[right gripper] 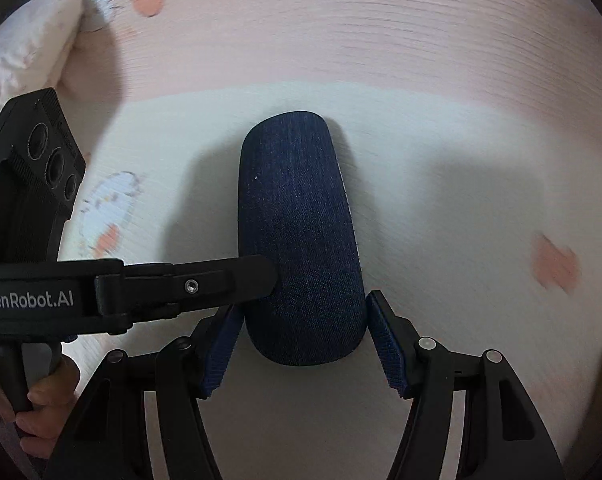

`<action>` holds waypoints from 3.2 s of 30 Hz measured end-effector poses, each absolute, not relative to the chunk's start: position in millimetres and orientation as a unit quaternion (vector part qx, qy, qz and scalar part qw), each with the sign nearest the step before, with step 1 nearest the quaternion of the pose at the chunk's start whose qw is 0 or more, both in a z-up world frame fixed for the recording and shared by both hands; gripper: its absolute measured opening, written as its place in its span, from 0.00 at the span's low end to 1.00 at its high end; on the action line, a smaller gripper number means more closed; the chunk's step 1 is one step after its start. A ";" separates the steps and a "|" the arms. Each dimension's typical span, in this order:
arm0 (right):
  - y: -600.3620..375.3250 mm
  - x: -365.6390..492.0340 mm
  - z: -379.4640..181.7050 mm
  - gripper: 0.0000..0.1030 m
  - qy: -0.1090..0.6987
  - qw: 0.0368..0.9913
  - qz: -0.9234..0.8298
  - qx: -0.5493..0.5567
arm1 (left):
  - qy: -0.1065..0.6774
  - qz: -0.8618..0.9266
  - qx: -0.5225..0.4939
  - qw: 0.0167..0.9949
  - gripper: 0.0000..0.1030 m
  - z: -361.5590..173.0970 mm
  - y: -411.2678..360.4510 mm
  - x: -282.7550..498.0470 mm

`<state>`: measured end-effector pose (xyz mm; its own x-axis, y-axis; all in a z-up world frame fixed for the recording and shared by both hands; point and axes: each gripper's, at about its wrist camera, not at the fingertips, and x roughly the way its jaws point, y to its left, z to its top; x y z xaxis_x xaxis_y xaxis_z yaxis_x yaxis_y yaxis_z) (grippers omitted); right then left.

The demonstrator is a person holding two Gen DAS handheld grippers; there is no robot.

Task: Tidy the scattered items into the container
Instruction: 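Lift the navy case with the left gripper and carry it to the box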

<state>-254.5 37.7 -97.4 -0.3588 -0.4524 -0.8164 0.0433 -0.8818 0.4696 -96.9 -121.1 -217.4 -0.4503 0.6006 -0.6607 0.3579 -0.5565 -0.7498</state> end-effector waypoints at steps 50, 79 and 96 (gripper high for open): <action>127.1 -194.6 -142.8 0.70 -0.254 0.063 -0.779 0.569 | -0.448 0.668 -0.570 0.167 0.49 -231.3 0.5 -145.8; 205.0 -128.8 3.9 0.59 -0.264 0.036 -0.886 0.379 | -0.398 0.769 -0.412 0.284 0.38 -40.1 27.6 -136.9; 335.8 -93.6 35.5 0.59 -0.292 0.011 -0.873 0.392 | -0.326 0.740 -0.461 0.365 0.38 10.5 144.5 -189.1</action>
<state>-93.6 335.8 35.5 -0.6931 -0.2485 -0.6767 -0.2086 -0.8293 0.5183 -189.1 144.5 10.5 -0.3091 0.8412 -0.4437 -0.2399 -0.5204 -0.8195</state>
